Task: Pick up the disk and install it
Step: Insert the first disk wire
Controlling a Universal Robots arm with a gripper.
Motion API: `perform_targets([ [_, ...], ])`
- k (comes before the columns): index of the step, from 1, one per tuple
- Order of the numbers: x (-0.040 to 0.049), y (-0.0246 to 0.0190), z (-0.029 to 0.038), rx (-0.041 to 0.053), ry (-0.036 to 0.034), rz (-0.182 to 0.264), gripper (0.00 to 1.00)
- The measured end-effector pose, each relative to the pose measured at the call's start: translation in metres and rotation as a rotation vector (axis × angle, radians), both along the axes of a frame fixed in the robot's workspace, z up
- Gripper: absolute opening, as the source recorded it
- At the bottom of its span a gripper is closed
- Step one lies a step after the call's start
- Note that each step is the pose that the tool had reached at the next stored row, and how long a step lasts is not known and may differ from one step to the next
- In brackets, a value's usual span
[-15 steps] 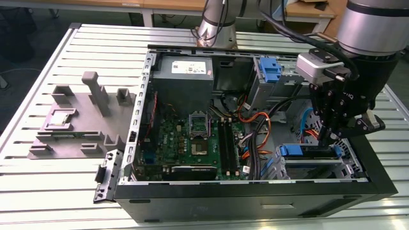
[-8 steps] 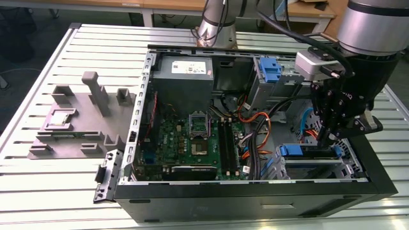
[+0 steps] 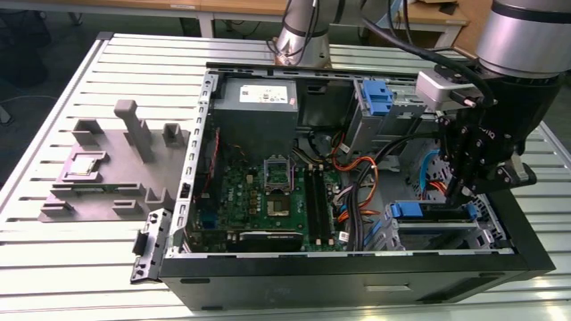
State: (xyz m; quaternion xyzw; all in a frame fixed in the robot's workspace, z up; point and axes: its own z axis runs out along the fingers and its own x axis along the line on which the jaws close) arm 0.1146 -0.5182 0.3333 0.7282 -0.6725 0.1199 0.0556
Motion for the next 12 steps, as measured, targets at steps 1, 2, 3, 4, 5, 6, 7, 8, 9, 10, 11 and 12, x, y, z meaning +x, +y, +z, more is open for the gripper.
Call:
perform_targets([
  [1,0.0000,0.0000,-0.0001,0.0001,0.0002,-0.005,0.17],
  [2,0.0000,-0.0001,-0.0002,0.0026,0.0007,-0.009,0.17],
  [3,0.0000,-0.0001,-0.0003,0.0092,0.0009,-0.012,0.17],
  [4,0.0000,-0.0001,-0.0004,0.0169,0.0011,-0.015,0.17],
  [5,0.0000,-0.0001,-0.0004,0.0264,0.0013,-0.018,0.17],
  [6,0.0000,-0.0001,-0.0004,0.0351,0.0013,-0.021,0.17],
  [7,0.0000,-0.0001,-0.0005,0.0403,0.0013,-0.024,0.17],
  [8,0.0001,-0.0003,-0.0005,0.0411,0.0012,-0.028,0.17],
  [9,0.0001,-0.0004,-0.0006,0.0413,0.0011,-0.034,0.17],
  [10,0.0001,-0.0005,-0.0005,0.0412,0.0009,-0.043,0.17],
  [11,0.0001,-0.0005,-0.0004,0.0411,0.0008,-0.052,0.17],
  [12,0.0001,-0.0006,-0.0004,0.0410,0.0005,-0.062,0.17],
])
